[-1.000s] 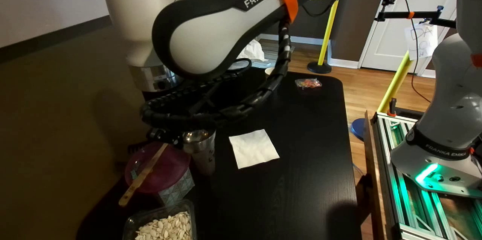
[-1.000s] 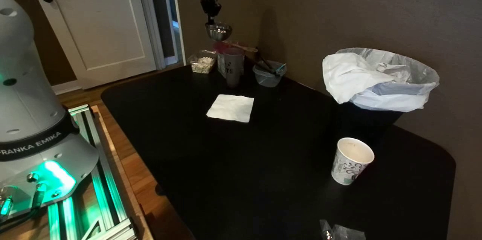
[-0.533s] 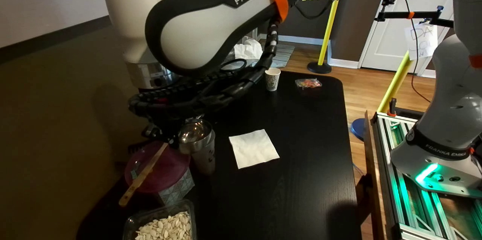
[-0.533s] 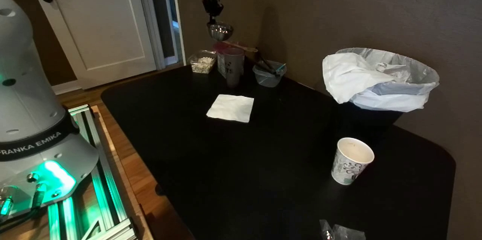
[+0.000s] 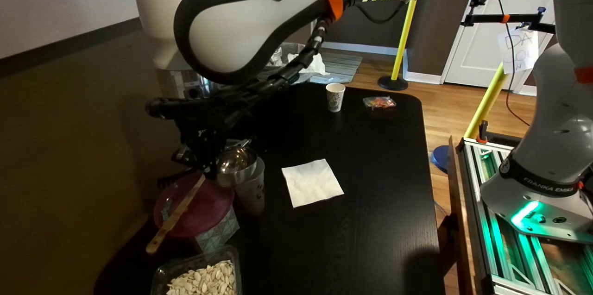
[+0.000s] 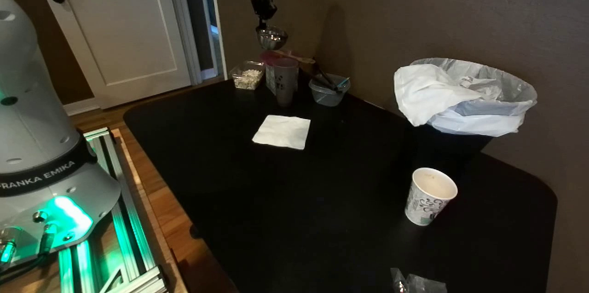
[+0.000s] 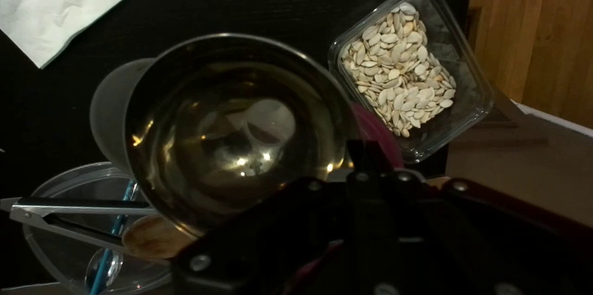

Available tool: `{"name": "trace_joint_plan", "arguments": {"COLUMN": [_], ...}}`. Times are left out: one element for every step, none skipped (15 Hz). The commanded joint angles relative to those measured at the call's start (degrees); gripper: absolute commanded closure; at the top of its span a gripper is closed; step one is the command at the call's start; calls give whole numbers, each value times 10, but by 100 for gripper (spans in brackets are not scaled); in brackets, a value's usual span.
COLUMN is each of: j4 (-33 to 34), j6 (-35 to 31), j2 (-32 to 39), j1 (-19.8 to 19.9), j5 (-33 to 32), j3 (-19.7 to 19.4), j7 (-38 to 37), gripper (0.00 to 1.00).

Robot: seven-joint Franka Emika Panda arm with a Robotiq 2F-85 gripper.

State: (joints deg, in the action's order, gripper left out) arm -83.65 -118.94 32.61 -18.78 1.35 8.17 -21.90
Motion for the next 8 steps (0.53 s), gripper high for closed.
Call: {"name": "trace_joint_plan", "arguments": {"j4": [15,15,15,15,16,16,17,17], "j6": [3,3,3,1,1,2,2,1], "j2": [7,6,5,5,4,4,4,3], "j1": [9,11,14,15,17,20,22,24], "j5": [22,24,28,29,31,36,39,42], "j3": [3,3,5,4,4,5,5,5], "j7": [21,24,27,28,30,34,37,38], "gripper": [99,99,99,99,99,99,99,99]}}
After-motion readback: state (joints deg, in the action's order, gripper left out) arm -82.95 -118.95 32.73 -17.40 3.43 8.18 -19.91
